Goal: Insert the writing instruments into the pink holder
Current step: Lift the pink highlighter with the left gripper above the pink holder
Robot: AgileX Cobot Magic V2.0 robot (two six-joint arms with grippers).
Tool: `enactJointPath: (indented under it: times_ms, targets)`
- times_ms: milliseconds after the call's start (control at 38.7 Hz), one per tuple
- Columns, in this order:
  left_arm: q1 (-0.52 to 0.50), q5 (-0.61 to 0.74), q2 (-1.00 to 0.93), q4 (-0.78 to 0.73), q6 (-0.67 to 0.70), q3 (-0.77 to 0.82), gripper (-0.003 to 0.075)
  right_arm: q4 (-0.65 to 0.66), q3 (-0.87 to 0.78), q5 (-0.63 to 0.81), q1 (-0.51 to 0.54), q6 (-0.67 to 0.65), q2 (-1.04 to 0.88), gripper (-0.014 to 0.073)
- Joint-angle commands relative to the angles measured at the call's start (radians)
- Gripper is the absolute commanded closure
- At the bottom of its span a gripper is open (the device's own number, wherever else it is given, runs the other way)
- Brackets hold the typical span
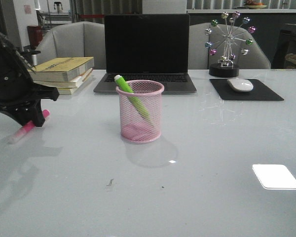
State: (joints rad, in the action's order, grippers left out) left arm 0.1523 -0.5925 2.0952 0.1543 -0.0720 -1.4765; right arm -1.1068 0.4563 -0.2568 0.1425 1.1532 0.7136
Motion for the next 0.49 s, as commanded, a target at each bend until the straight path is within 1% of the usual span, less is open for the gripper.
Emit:
enactJointPath:
  times_ms: [0,78,284,336,414,465]
  targets:
    - [0.029,0.116,-0.127,0.016,0.003,-0.022,0.0628,-0.024,0.027,0.019,0.000,-0.002,-0.008,0.0281]
    - [0.041,0.187,-0.192,0.016,0.003,-0.022,0.0628,-0.024,0.027,0.019,0.000,-0.002,-0.008,0.0281]
    - [0.094,0.324,-0.354,0.022,0.003,-0.016,0.0629,-0.024,0.027,0.019,0.000,-0.002,-0.008,0.0281]
    - [0.122,0.393,-0.396,0.046,0.003,0.003,0.0628,-0.024,0.027,0.019,0.000,-0.002,0.001,0.0281]
    - [0.173,0.534,-0.458,0.053,0.003,0.065,0.0629,-0.024,0.027,0.019,0.000,-0.002,0.004,0.0281]
    - [0.204,0.593,-0.488,0.053,0.003,0.109,0.0629,-0.024,0.027,0.017,0.000,-0.002,0.006,0.0281]
